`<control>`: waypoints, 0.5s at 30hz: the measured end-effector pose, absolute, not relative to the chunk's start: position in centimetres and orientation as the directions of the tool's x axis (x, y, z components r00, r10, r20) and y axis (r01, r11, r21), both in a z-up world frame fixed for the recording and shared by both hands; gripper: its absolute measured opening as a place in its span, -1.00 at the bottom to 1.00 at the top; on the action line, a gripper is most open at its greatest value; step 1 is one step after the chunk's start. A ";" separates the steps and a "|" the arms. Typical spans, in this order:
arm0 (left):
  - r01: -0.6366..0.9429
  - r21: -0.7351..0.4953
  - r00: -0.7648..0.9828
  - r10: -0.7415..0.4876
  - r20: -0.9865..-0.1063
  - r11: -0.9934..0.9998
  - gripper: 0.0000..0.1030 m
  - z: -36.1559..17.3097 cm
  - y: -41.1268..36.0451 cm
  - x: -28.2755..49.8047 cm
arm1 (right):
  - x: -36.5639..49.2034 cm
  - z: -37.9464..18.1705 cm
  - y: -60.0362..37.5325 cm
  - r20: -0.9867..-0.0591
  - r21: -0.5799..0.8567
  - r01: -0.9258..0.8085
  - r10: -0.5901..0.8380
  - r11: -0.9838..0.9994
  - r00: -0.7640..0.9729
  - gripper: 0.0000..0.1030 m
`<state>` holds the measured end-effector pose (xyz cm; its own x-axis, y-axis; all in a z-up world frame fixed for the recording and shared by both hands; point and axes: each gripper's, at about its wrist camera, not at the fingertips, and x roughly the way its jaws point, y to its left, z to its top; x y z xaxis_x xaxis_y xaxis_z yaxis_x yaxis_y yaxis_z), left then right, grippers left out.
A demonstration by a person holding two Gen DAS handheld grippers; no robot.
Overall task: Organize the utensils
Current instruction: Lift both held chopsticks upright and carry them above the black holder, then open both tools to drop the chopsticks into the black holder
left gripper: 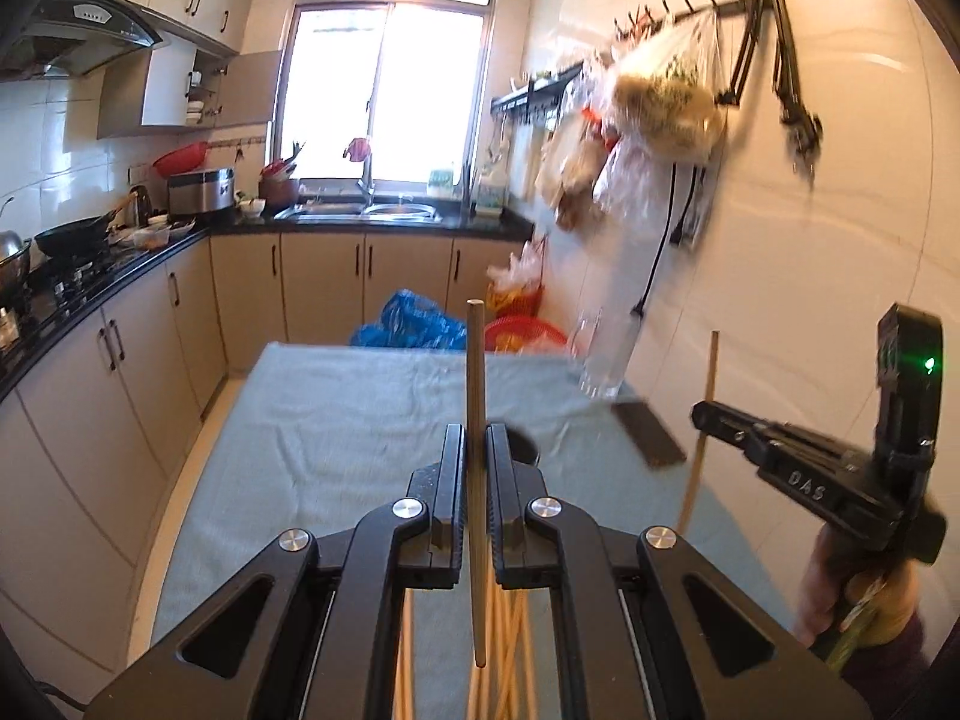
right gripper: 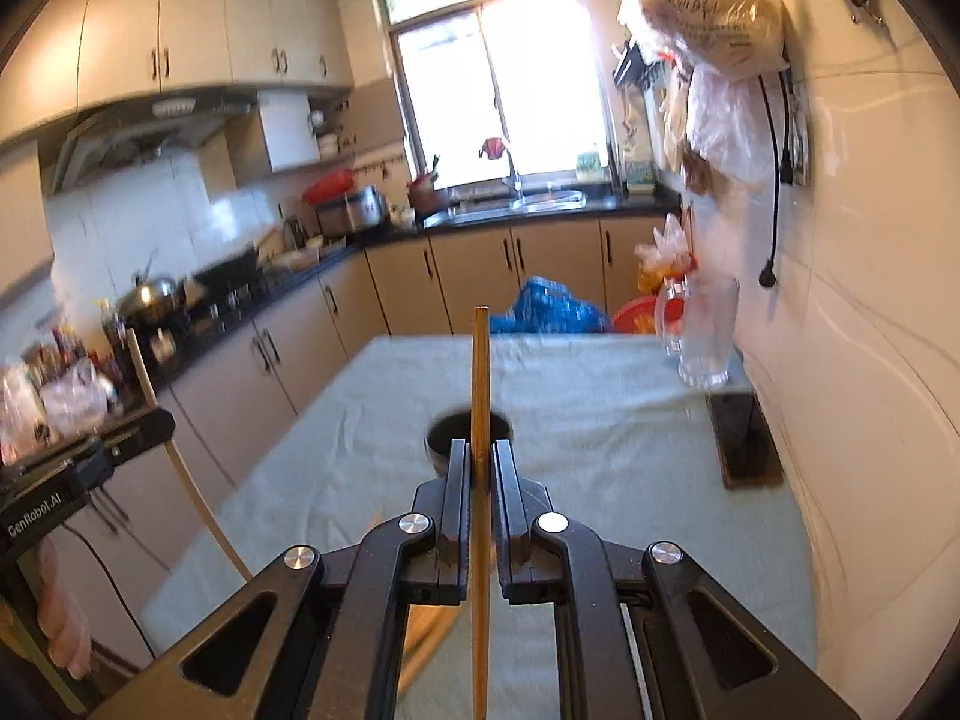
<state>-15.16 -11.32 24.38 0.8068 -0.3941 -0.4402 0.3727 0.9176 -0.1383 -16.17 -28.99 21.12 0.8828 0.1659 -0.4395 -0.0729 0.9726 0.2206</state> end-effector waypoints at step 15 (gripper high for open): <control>0.336 -0.198 0.856 -0.386 -0.343 0.921 -0.88 27.7 -16.7 -0.8 | -3.7 24.3 -29.7 -0.234 0.336 -0.011 0.094 0.942 0.968 -0.85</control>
<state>-0.80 -16.73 27.72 0.8561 -0.3861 -0.3435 0.3359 0.9209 -0.1977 -3.68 -29.73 24.25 0.9677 0.0942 -0.2338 -0.0105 0.9418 0.3359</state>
